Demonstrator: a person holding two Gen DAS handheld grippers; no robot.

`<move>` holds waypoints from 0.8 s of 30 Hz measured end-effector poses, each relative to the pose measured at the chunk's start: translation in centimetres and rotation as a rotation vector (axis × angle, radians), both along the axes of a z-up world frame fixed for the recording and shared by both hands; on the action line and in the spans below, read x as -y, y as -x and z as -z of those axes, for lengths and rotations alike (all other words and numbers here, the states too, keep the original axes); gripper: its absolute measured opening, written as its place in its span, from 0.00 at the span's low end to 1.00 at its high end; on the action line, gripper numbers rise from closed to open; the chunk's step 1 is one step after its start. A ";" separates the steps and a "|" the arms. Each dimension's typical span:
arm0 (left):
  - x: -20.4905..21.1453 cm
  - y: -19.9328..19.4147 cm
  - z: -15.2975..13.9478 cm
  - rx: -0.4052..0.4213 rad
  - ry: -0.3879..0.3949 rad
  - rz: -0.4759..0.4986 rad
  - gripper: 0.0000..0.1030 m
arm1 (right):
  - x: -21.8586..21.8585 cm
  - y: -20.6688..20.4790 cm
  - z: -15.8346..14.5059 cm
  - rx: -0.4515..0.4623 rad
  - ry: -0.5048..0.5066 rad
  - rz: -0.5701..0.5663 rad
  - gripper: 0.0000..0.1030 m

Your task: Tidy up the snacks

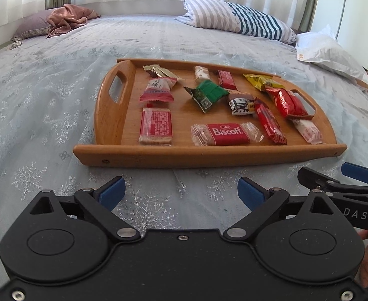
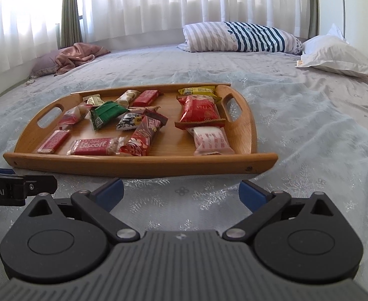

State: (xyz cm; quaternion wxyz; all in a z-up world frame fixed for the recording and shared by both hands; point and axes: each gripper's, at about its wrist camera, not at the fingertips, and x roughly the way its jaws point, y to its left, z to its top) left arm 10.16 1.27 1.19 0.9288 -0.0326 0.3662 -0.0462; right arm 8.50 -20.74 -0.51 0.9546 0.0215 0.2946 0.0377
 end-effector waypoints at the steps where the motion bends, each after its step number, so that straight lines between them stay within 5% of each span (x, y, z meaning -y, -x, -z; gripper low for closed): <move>1: 0.1 0.0 0.1 0.004 -0.004 -0.002 0.95 | 0.1 0.0 0.1 -0.003 -0.001 0.000 1.00; 24: 1.2 -0.6 1.6 0.009 -0.074 -0.015 1.00 | -0.2 -0.4 1.2 -0.044 0.035 -0.018 1.00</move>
